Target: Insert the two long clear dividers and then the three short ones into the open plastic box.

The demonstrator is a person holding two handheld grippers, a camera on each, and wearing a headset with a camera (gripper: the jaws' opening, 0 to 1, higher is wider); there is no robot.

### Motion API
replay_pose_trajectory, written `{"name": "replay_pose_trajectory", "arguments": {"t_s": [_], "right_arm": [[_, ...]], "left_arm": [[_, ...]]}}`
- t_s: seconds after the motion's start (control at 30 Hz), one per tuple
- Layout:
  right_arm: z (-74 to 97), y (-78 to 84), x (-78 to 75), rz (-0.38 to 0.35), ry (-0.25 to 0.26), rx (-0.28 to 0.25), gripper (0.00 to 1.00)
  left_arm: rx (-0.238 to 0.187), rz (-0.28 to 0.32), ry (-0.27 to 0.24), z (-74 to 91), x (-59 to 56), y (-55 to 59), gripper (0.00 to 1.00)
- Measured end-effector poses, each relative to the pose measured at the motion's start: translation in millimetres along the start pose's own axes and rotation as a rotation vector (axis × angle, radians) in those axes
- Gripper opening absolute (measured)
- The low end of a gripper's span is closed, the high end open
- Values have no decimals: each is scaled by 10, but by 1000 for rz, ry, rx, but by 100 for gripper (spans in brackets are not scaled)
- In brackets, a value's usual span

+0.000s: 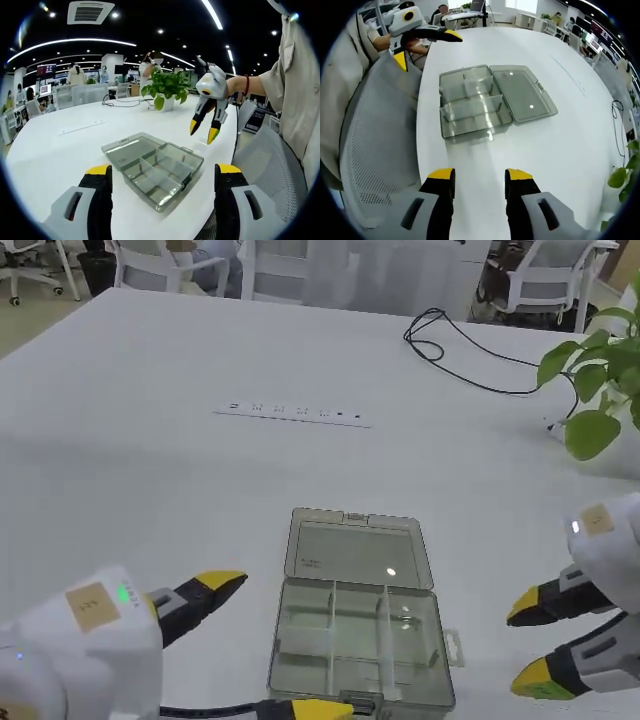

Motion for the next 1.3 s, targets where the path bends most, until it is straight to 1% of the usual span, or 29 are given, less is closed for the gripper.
{"name": "replay_pose_trajectory", "arguments": {"t_s": [0.17, 0.23, 0.27, 0.3, 0.37, 0.43, 0.57, 0.73, 0.8, 0.9, 1.03, 1.3], "right_arm": [[-18, 185, -62, -10, 12, 31, 41], [-29, 265, -83, -1, 16, 51, 42], [-31, 312, -99, -1, 21, 69, 42], [-32, 381, -120, 9, 29, 102, 42], [-42, 451, -138, 22, 37, 135, 42], [-59, 489, -149, 34, 39, 151, 42], [-89, 539, -159, 35, 29, 166, 42], [-157, 603, -159, 69, 5, 181, 42], [-188, 668, -181, 82, -1, 197, 42], [-216, 729, -225, 94, -3, 204, 41], [-230, 779, -246, 107, -9, 200, 41], [-220, 782, -269, 129, -15, 178, 39]], "left_arm": [[3, -1, -3, -1, -7, -3, 85], [5, -2, -5, -2, -7, -3, 85], [6, -2, -5, -2, -6, -3, 85], [7, -3, -6, -1, -2, 0, 84], [9, -4, -8, 0, -2, 3, 84], [13, -5, -7, -1, -7, 7, 84], [18, -7, -7, -4, -5, 15, 84], [23, -5, -9, -10, -3, 21, 84], [26, -6, -10, -11, -2, 23, 84], [26, -5, -12, -11, 4, 23, 83], [30, -6, -16, -11, 7, 24, 83], [31, -7, -25, -18, 2, 2, 83]]}}
Point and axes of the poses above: the centre of the closed fingertips' face, and the gripper's own axes: z roughly backward along the fingers, x roughly to its left, y roughly out of its underside, the point moved 1 cm from there along z, roughly backward along the fingers, and after that the axes turned 6 degrees about -y, right-handed, at the moved point
